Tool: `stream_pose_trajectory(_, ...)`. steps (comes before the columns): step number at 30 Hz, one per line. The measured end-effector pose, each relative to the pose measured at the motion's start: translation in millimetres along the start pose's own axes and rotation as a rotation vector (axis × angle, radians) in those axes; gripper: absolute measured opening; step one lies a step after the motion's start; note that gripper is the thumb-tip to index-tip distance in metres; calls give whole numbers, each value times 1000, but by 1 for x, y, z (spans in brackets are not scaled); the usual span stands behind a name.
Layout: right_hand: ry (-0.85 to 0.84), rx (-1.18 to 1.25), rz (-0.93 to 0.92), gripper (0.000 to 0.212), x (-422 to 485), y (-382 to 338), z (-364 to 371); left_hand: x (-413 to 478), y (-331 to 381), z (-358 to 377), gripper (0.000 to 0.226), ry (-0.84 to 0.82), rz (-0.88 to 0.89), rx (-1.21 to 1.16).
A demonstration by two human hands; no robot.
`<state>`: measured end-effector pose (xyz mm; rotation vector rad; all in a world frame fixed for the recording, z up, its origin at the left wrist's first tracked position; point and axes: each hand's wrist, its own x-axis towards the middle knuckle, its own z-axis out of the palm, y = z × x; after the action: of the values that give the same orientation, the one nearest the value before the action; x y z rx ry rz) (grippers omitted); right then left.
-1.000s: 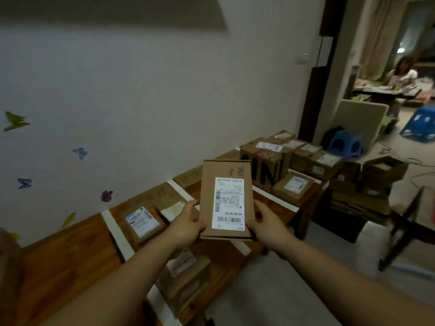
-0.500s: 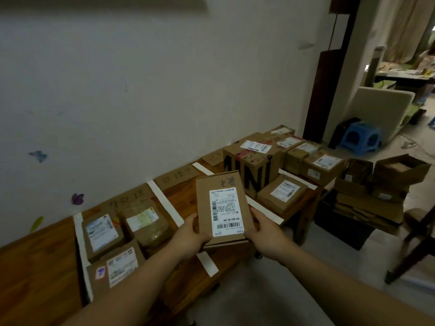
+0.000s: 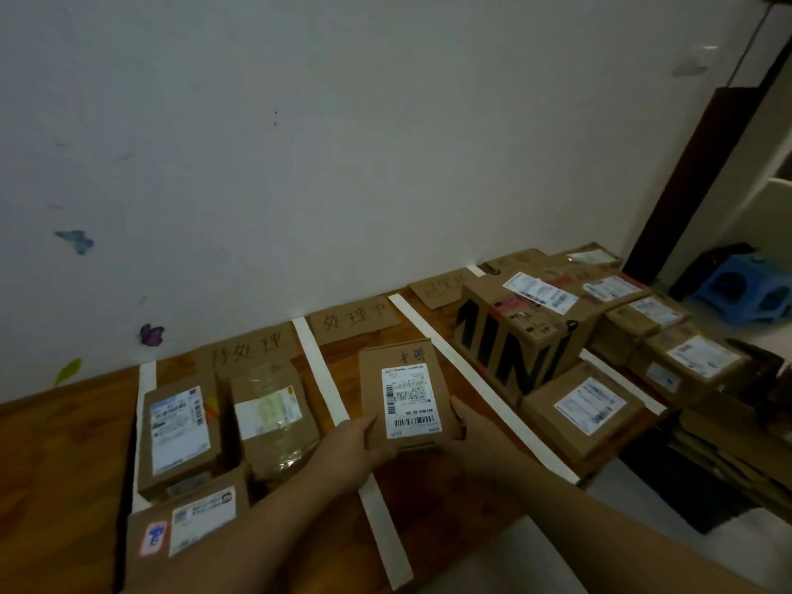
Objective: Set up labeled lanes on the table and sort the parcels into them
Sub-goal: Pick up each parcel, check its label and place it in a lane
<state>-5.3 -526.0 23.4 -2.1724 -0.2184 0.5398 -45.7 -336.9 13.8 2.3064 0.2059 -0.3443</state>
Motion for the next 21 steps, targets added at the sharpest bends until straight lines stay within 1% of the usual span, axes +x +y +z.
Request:
stream_pose_trajectory(4,-84,-108,-13,49,42,10,0,27,-8,3,50,61,-50,21)
stream_pose_trajectory(7,-133,-193,-17,50,73,24,-2,48,-10,12,56,73,-107,46)
stream_pose_trajectory(11,-202,-259,-42,48,114,51,-14,81,-6,36,58,66,-157,33)
stream_pose_trajectory(13,-239,-323,-48,47,136,67,-20,97,0,49,58,51,-187,63)
stream_pose_trajectory(18,-312,-489,-68,52,173,105,-30,132,6,74,66,16,-257,139)
stream_pose_trajectory(21,-326,-602,-120,53,183,120,-38,144,3,82,63,-8,-255,223)
